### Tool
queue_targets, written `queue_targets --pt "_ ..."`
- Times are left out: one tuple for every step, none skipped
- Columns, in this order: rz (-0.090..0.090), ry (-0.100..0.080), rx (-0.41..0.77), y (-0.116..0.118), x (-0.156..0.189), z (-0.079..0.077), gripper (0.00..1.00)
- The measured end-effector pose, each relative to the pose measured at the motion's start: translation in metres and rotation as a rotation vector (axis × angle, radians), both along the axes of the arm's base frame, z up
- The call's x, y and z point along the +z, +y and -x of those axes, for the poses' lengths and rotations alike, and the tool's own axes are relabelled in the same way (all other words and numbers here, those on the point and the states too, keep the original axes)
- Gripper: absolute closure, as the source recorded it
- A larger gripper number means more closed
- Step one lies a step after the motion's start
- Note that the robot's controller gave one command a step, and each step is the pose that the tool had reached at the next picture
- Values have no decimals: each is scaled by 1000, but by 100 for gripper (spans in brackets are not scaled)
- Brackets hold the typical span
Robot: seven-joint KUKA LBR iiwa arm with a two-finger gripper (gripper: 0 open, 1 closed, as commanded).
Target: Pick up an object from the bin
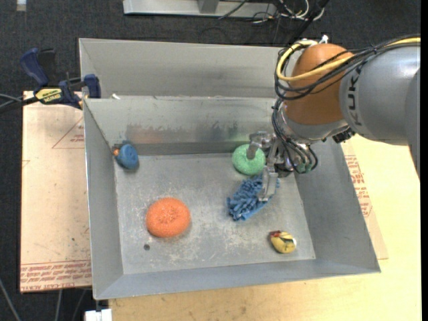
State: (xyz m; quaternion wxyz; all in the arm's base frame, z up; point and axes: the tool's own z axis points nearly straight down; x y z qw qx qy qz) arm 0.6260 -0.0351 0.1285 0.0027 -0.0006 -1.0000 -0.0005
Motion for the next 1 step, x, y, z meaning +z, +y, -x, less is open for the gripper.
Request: queue_targets --pt "0 -7 1 0 5 -2 0"
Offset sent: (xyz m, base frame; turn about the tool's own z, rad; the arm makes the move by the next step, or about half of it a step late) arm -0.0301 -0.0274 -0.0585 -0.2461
